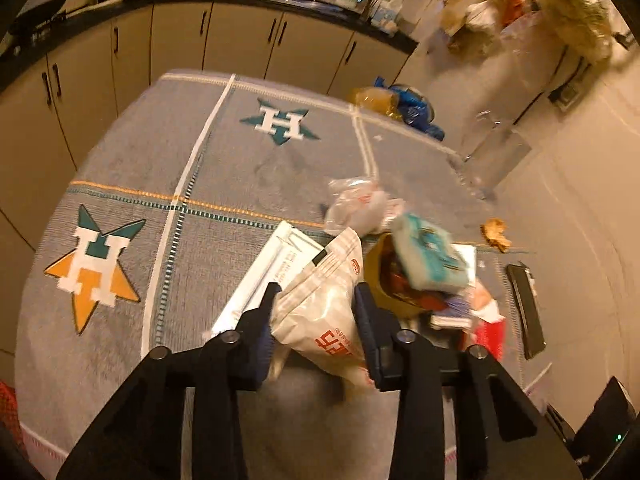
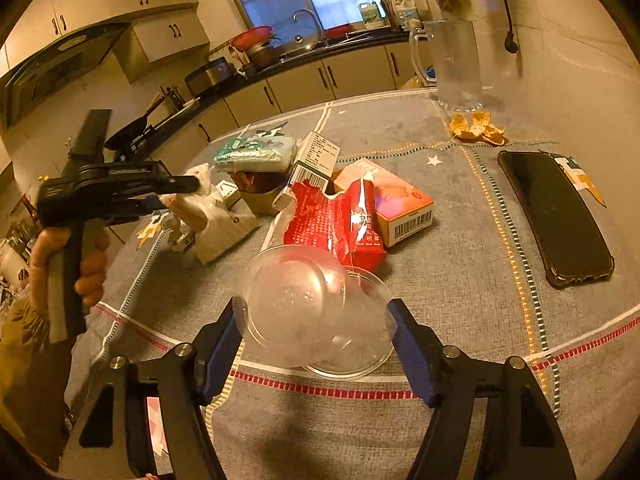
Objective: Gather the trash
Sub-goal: 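Carry the paper bag and clear cup to the red wastebasket and release both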
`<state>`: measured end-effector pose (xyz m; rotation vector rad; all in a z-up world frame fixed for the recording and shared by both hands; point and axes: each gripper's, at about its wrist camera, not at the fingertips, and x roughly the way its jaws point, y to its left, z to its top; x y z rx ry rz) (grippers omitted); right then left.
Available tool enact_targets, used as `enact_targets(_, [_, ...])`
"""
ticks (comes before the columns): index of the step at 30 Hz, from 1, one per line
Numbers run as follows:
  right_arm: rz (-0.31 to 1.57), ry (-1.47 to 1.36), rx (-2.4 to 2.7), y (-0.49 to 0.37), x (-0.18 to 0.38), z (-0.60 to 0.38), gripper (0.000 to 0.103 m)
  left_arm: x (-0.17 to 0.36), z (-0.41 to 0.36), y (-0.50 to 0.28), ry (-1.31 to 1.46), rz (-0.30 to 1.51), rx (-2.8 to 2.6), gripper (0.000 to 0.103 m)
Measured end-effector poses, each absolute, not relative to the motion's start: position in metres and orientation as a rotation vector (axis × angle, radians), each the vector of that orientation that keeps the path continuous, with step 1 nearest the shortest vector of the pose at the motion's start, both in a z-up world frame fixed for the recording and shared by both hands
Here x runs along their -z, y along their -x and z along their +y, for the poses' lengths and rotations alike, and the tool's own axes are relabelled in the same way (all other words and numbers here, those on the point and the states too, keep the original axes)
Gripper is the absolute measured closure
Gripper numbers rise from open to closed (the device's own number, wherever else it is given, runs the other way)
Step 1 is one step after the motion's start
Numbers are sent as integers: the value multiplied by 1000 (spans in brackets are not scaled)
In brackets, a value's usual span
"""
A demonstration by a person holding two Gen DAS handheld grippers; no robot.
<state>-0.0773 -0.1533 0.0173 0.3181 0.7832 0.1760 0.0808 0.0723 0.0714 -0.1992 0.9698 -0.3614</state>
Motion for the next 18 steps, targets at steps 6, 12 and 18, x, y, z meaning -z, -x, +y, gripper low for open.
enact_targets(6, [741, -319, -179, 94, -30, -152, 29, -96, 72, -36, 172, 886, 373, 77])
enact_targets(12, [711, -322, -186, 113, -42, -151, 29, -126, 93, 19, 221, 779, 394, 77])
enact_targets(18, [687, -306, -215, 129, -53, -138, 29, -147, 132, 76, 282, 673, 348, 77])
